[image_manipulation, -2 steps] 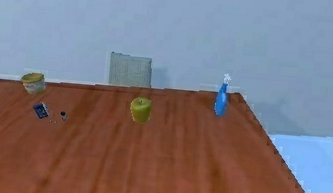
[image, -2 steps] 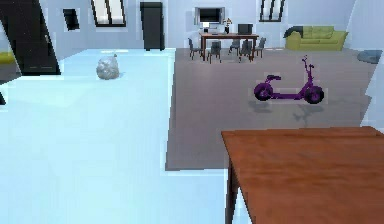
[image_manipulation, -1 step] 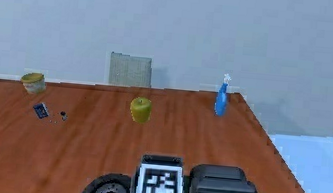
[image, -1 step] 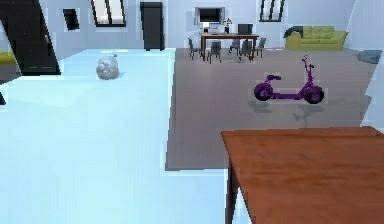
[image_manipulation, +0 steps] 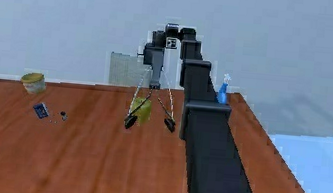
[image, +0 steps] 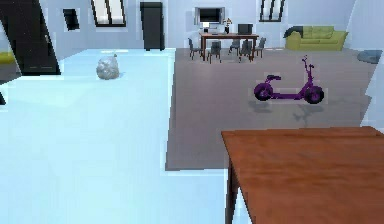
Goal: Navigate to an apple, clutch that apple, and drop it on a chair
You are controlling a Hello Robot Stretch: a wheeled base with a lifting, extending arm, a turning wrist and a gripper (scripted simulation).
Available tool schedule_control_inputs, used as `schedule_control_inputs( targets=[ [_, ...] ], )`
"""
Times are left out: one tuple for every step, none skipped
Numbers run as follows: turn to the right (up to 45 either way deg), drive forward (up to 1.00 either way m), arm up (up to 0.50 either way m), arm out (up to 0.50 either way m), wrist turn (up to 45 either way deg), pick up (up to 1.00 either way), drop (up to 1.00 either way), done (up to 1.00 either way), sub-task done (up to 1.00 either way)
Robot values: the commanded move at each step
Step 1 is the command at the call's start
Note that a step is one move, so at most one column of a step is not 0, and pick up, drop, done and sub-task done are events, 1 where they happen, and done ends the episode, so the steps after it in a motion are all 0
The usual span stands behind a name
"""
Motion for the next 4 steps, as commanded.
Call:
schedule_control_inputs(
  targets=[
    [0.0,0.0,0.0,0.0,45.0,0.0,0.0,0.0,0.0],
    [0.0,0.0,0.0,0.0,45.0,0.0,0.0,0.0,0.0],
    [0.0,0.0,0.0,0.0,45.0,0.0,0.0,0.0,0.0],
    [0.0,0.0,0.0,0.0,18.0,0.0,0.0,0.0,0.0]
  ],
)
